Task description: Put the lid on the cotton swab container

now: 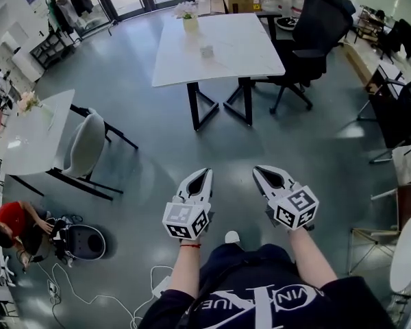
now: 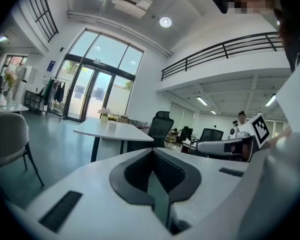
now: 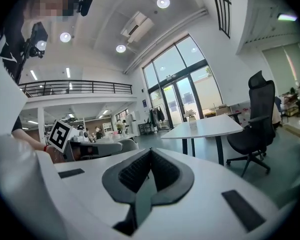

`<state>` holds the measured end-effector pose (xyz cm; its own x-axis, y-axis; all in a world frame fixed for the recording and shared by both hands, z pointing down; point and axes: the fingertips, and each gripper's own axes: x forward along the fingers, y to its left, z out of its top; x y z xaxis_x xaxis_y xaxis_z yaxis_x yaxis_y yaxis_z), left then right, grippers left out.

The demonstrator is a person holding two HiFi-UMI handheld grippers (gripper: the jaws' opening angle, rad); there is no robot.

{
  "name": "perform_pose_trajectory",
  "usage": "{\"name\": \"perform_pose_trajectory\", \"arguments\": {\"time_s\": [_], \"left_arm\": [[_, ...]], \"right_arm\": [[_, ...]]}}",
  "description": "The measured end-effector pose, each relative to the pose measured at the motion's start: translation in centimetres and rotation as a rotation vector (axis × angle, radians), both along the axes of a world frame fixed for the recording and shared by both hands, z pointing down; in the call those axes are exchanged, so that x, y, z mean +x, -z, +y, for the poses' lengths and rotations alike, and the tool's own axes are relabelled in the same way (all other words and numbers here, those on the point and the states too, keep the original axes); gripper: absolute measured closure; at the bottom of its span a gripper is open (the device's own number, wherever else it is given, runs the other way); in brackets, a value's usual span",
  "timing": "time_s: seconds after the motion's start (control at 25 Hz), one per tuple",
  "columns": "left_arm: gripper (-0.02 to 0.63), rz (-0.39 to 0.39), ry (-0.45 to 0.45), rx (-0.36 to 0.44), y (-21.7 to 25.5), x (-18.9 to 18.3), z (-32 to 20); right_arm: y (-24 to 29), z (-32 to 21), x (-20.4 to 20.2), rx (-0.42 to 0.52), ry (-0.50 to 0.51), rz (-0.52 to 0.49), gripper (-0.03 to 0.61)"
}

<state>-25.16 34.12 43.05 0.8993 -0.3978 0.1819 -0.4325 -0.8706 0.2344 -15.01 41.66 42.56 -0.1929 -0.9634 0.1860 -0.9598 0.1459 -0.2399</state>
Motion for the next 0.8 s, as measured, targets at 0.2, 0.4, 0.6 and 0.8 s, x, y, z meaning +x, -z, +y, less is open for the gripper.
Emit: {"name": "perform_pose_trajectory", "arguments": {"time_s": [0.2, 0.4, 0.6, 0.8], "left_arm": [[0.609, 0.002, 0.003, -0.031, -1.3, 0.2, -2.4], [0.608, -0.005, 0.003, -0.049, -2.2, 1.8, -5.0], [0.608, -0.014, 0.041, -0.05, -2.5, 4.1, -9.5], [0.607, -0.012, 0.053, -0.032, -1.1, 8.5, -14.9]], "right_arm": [[-0.7, -2.0, 1.4, -0.006, -0.032, -0.039, 0.575], [-2.1, -5.0, 3.4, -0.033, -0.041, -0.063, 0.575], [-2.4, -9.9, 5.5, -0.033, 0.003, -0.06, 0.575], [-1.0, -16.3, 8.9, -0.021, 0.063, -0.025, 0.575]]}}
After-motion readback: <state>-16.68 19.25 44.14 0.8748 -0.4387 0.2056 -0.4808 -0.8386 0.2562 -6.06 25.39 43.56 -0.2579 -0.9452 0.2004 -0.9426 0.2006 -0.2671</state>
